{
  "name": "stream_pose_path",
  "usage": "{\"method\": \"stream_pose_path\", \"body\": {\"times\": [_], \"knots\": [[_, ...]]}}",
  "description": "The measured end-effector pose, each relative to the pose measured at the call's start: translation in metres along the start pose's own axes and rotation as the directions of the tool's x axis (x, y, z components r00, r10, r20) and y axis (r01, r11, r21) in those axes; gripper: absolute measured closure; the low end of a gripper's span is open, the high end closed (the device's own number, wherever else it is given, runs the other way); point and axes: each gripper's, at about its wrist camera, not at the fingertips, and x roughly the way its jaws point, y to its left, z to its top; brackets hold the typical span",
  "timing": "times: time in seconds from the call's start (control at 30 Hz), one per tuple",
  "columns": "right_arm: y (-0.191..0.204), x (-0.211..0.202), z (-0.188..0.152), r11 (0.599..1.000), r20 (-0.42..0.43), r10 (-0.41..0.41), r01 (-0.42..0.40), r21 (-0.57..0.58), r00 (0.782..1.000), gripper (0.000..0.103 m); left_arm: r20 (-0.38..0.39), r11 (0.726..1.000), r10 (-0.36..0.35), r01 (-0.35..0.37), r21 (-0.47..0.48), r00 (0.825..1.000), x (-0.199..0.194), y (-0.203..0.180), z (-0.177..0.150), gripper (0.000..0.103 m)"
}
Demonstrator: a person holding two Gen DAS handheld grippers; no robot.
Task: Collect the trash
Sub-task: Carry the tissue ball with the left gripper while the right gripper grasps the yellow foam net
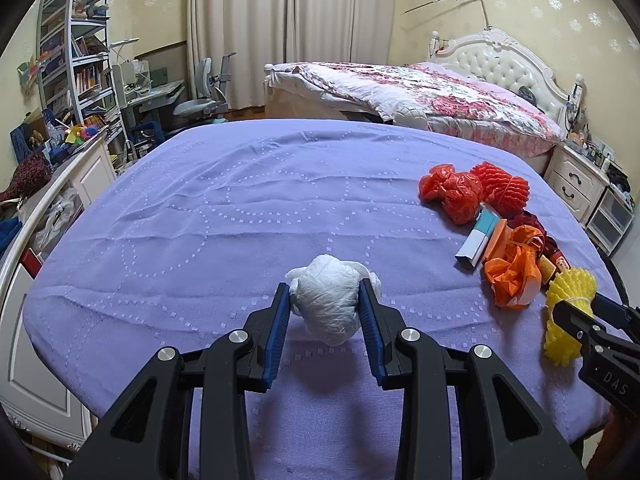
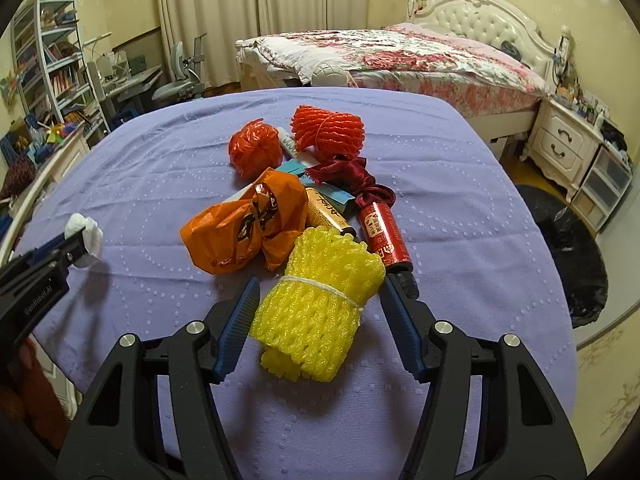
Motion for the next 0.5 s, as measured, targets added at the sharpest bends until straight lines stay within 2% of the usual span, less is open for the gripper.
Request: {"method": "stream_pose_path", "body": {"times": [0.17, 0.37, 0.5], "knots": [[0.004, -0.006, 0.0, 0.999, 0.014, 0.033, -0.033, -0.025, 0.999, 0.061, -0.006, 1.0, -0.009, 0.009, 0.005, 1.0, 0.0, -0.001, 0.0, 0.068], [0.002, -0.016, 0.0, 0.998, 0.031, 0.05, -0.049, -0.027, 0.998, 0.064, 0.011, 1.0, -0.019, 0.019, 0.006, 1.0, -0.007, -0.009, 0.002, 0.068], [-0.007, -0.03, 0.004, 0.999, 0.072, 0.035, -0.034, -0.015, 0.997, 0.065, 0.026, 0.999, -0.035, 0.035, 0.024, 0.999, -0.013, -0.02, 0.006, 0.068]]}}
